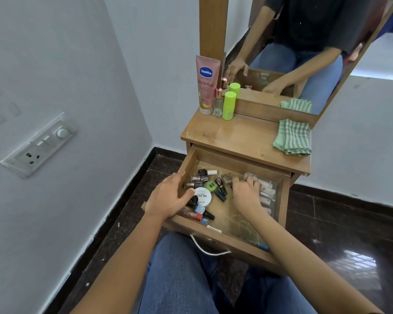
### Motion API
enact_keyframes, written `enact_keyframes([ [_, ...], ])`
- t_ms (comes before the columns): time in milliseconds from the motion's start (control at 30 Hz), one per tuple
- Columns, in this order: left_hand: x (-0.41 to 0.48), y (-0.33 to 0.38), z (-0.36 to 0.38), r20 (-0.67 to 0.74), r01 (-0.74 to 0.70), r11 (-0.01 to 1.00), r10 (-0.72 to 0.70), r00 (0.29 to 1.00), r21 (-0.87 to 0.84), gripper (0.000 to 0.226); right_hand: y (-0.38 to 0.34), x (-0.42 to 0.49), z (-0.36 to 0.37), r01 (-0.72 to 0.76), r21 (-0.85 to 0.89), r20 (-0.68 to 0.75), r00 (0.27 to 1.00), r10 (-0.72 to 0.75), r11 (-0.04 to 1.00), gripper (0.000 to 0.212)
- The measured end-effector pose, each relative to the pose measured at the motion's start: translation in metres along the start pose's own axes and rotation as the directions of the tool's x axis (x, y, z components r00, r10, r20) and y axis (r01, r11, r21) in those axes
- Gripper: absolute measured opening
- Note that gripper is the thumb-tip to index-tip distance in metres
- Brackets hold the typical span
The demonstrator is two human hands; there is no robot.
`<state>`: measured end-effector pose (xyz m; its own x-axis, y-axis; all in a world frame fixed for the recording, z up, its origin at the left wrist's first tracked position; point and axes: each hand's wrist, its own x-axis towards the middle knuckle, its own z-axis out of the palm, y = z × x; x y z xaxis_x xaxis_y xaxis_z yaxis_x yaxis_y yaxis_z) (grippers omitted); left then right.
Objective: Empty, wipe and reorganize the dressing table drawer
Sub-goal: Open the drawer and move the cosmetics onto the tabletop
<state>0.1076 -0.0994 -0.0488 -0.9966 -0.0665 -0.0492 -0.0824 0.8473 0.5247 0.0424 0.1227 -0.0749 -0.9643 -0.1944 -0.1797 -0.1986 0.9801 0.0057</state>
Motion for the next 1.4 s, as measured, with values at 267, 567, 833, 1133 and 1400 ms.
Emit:
enact_keyframes([
  [267,0.000,0.000,-0.001,0.003,-0.009,1.000,0.009,1.000,0.000,0.067,-0.004,0.025,-0.009,0.012,0.326,-0.240,0.968,0.071,0.945,0.021],
  [567,0.000,-0.001,-0.001,-0.003,-0.026,1.000,0.026,1.000,-0.014,0.067,0.001,0.031,-0.008,0.167,0.364,-0.328,0.944,-0.042,0.916,0.021],
  [833,-0.001,-0.001,-0.002,-0.004,-0.047,0.999,0.047,0.999,-0.023,0.071,0.013,0.051,-0.086,0.457,0.331,-0.660,0.737,-0.143,0.826,0.021],
  [1133,-0.001,-0.001,-0.001,-0.025,-0.041,0.999,0.040,0.999,-0.024,0.064,0.044,0.139,-0.109,0.173,0.548,-0.405,0.911,0.078,0.819,0.020],
  [1400,0.000,0.000,-0.003,-0.018,-0.042,0.999,0.041,0.999,-0.027,0.066,0.046,0.147,-0.086,0.240,0.688,-0.472,0.865,0.172,0.685,0.020],
])
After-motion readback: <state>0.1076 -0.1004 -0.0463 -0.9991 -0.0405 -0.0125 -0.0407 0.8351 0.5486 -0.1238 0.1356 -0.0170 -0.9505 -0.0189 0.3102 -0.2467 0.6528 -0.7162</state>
